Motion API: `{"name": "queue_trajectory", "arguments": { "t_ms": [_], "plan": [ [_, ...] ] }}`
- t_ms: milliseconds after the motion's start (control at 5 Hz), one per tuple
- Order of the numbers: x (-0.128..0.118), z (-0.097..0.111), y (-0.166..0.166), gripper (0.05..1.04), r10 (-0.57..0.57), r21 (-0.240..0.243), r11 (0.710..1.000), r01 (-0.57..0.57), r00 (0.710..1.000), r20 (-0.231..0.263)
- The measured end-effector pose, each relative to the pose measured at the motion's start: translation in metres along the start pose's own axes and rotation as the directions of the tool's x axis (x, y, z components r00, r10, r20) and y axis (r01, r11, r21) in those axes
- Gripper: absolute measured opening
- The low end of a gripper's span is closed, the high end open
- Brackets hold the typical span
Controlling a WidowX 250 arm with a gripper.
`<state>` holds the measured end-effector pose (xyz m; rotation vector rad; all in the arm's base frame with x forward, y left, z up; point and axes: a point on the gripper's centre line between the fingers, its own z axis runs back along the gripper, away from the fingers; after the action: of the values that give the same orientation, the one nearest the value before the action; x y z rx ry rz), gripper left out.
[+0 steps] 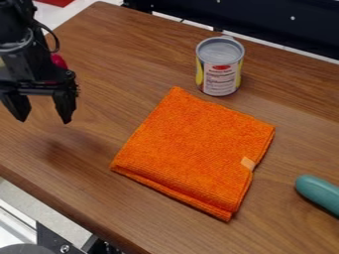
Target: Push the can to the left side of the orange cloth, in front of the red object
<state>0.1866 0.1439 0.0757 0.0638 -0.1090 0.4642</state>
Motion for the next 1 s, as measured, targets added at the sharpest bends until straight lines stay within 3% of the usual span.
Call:
{"name": "queue_trajectory", "arguments": {
  "t_ms": [200,400,600,800,1000],
  "plan": [
    [-0.004,-0.005,-0.002,0.995,0.02,-0.004,1.0,-0.02,1.0,-0.021],
    [-0.002,-0.001,-0.024,0.995,0.181,-0.021,0.983,-0.181,0.983,0.008],
    [0.0,0.005,-0.042,0.995,0.264,-0.043,0.964,-0.263,0.964,0.015],
    [0.009,0.014,-0.06,0.995,0.408,-0.066,0.912,-0.406,0.913,0.019],
    [0.019,0.02,-0.092,0.995,0.585,-0.109,0.805,-0.583,0.811,-0.014]
  ]
}}
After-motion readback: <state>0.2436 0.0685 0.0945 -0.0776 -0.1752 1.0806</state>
